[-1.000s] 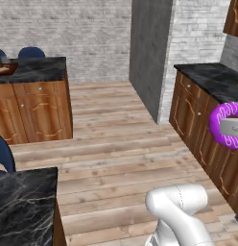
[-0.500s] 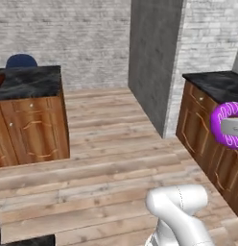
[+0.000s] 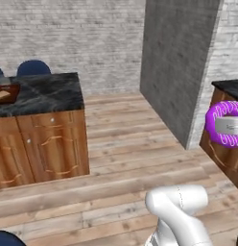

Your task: Take the donuts from the fridge and place them on the empty tray on the dining counter.

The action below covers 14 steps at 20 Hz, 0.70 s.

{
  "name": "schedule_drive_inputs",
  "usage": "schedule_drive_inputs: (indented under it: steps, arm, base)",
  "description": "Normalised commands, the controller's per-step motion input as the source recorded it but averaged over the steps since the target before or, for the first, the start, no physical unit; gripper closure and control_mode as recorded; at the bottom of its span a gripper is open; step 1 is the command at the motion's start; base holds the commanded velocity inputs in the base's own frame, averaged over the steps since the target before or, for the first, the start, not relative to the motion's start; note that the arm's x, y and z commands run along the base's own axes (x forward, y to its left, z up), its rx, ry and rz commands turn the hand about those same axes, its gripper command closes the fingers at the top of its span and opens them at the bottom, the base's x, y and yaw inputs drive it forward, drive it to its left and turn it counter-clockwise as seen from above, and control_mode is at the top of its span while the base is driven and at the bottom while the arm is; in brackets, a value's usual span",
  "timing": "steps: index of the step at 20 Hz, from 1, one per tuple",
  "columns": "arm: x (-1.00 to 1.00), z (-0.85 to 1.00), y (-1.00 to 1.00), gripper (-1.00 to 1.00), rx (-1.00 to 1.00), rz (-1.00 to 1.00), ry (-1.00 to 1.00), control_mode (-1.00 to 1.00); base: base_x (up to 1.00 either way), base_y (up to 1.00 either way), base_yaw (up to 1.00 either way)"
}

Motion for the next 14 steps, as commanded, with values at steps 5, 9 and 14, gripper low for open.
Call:
schedule_drive_inputs:
  steps: [5,9,14]
  arm:
    - [0.00,0.00,0.00,1.00,0.00,0.00,0.00,1.00]
    - [0.00,0.00,0.00,1.00,0.00,0.00,0.00,1.00]
    - [0.00,0.00,0.00,1.00,0.00,0.00,0.00,1.00]
  base:
    - [1.00,0.61,0.00]
    - [1.00,-0.81,0.04]
    - [1.00,0.79,0.02]
